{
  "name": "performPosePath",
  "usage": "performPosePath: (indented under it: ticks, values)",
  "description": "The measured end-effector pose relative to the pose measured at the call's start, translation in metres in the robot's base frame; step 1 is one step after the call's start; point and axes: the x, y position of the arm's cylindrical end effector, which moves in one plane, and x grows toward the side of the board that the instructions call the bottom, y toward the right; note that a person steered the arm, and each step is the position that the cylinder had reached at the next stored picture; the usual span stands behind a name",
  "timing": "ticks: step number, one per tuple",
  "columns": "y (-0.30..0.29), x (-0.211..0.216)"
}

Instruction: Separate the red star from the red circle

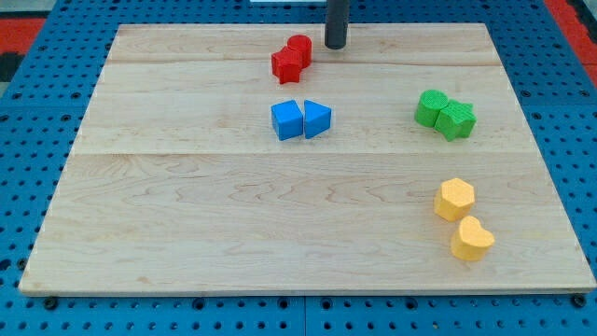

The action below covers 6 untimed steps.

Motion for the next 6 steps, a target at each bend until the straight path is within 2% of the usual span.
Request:
performPosePath:
  ticks: [1,2,3,4,5,6]
  values:
    - [-0.006,0.006]
    - [-0.064,0.015]
    - [-0.096,0.064]
    - [-0.083,0.098]
    - [-0.101,0.102]
    - [-0.075,0.099]
